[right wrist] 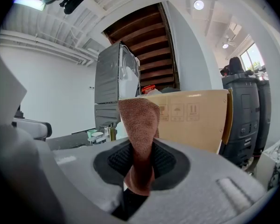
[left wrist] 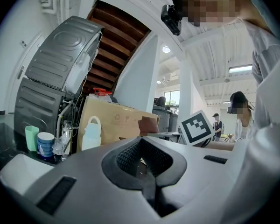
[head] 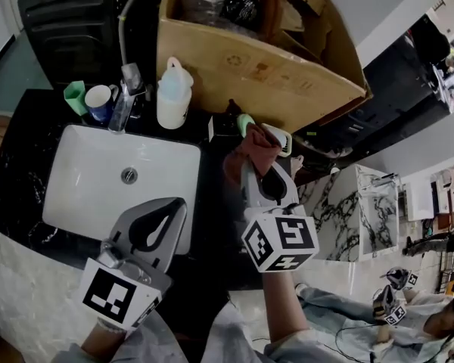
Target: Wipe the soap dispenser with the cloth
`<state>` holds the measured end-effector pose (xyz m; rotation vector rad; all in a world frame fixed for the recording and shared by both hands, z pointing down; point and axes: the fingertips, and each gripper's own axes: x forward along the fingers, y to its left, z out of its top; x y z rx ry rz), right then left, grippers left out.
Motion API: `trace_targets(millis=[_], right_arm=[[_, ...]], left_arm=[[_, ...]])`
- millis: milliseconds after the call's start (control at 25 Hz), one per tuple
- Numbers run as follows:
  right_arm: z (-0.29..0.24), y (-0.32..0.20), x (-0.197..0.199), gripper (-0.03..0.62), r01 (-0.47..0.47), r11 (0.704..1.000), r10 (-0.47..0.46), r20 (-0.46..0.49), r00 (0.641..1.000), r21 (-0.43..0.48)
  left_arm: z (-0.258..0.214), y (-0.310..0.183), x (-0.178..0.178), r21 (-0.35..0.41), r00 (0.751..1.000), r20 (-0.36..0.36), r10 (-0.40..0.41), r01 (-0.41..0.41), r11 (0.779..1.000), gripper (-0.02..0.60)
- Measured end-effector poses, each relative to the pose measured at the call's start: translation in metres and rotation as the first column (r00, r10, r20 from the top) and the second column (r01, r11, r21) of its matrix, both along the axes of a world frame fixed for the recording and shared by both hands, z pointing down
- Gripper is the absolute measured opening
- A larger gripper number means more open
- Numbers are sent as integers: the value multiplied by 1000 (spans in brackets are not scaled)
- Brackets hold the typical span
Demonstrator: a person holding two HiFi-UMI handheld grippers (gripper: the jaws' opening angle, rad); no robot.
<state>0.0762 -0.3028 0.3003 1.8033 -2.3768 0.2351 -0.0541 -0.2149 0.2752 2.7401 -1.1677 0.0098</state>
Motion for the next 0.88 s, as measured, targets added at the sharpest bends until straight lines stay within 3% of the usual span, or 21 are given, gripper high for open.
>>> trace_targets(millis=[880], right_arm=[[58, -77, 5, 75, 32, 984, -43, -59, 997, -173]], left_arm=[[15, -31, -5, -48, 994, 16, -106, 107, 993, 3]])
